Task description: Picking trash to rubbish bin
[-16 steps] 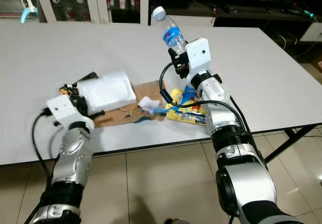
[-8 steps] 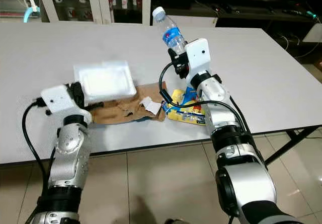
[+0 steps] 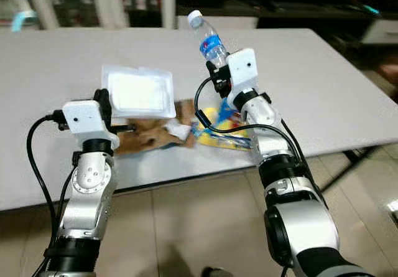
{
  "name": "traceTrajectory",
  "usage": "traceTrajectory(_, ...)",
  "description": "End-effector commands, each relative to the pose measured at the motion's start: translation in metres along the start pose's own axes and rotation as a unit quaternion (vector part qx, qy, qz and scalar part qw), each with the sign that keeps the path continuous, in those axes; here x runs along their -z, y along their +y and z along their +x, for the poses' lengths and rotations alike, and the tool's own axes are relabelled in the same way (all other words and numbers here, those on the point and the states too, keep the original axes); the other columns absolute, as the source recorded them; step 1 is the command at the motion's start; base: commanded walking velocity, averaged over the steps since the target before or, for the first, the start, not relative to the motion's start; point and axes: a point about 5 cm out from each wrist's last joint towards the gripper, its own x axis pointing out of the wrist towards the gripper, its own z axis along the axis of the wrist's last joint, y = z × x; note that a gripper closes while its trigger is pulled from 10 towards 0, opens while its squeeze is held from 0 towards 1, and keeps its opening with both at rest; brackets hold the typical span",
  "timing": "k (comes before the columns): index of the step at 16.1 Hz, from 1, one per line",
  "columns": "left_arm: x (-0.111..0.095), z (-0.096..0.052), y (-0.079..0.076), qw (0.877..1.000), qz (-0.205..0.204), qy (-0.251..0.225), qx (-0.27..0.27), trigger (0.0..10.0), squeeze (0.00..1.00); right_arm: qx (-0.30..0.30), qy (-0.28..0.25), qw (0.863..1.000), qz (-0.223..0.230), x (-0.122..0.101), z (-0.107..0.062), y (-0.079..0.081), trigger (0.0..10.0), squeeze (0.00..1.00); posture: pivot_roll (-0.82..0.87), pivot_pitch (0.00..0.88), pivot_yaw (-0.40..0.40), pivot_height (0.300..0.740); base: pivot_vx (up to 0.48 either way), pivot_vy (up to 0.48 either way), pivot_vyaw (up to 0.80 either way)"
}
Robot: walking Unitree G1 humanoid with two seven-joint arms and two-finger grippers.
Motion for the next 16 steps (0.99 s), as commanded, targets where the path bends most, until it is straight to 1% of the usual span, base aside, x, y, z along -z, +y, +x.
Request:
traceTrajectory(1, -0.0047, -0.0007, -0.0054, 1.000, 0.014, -0.008, 0.004, 10.0, 0.00, 0.008, 0.003, 1.000, 0.003, -0.0013, 0.0003, -0.0055, 10.0, 0.00, -0.05, 0.013, -0.095, 0.740, 0.000, 0.000, -0.77)
traceTrajectory(4, -0.0042, 0.0001, -0.0060, 1.000, 0.006, -0.001, 0.001, 10.0, 0.00, 0.010, 0.003, 1.000, 0.003, -0.0019, 0.0008, -0.0067, 10.0, 0.00, -0.05, 0.013, -0.094, 0.740, 0.000, 0.000, -0.77)
traceTrajectory(8, -0.0050, 0.0003, -0.0074, 1.000, 0.005, -0.001, 0.001, 10.0, 0.00, 0.011, 0.003, 1.000, 0.002, -0.0009, -0.0003, -0.0070, 10.0, 0.00, -0.05, 0.013, -0.092, 0.740, 0.000, 0.000, -0.77)
traceTrajectory(10, -0.0021, 0.0002, -0.0100, 1.000, -0.021, 0.016, 0.014, 10.0, 0.00, 0.012, 0.004, 1.000, 0.003, -0.0006, -0.0003, -0.0073, 10.0, 0.00, -0.05, 0.013, -0.092, 0.740, 0.000, 0.000, -0.77)
traceTrajectory(15, 0.0016, 0.0017, -0.0023, 0.998, -0.051, 0.034, -0.002, 10.0, 0.00, 0.010, 0.004, 1.000, 0.002, -0.0011, 0.0003, -0.0066, 10.0, 0.00, -0.05, 0.016, -0.094, 0.740, 0.000, 0.000, -0.77)
traceTrajectory(16, 0.0021, 0.0021, -0.0008, 0.998, -0.051, 0.036, -0.003, 10.0, 0.00, 0.009, 0.004, 1.000, 0.002, -0.0011, 0.0004, -0.0061, 10.0, 0.00, -0.05, 0.016, -0.094, 0.740, 0.000, 0.000, -0.77)
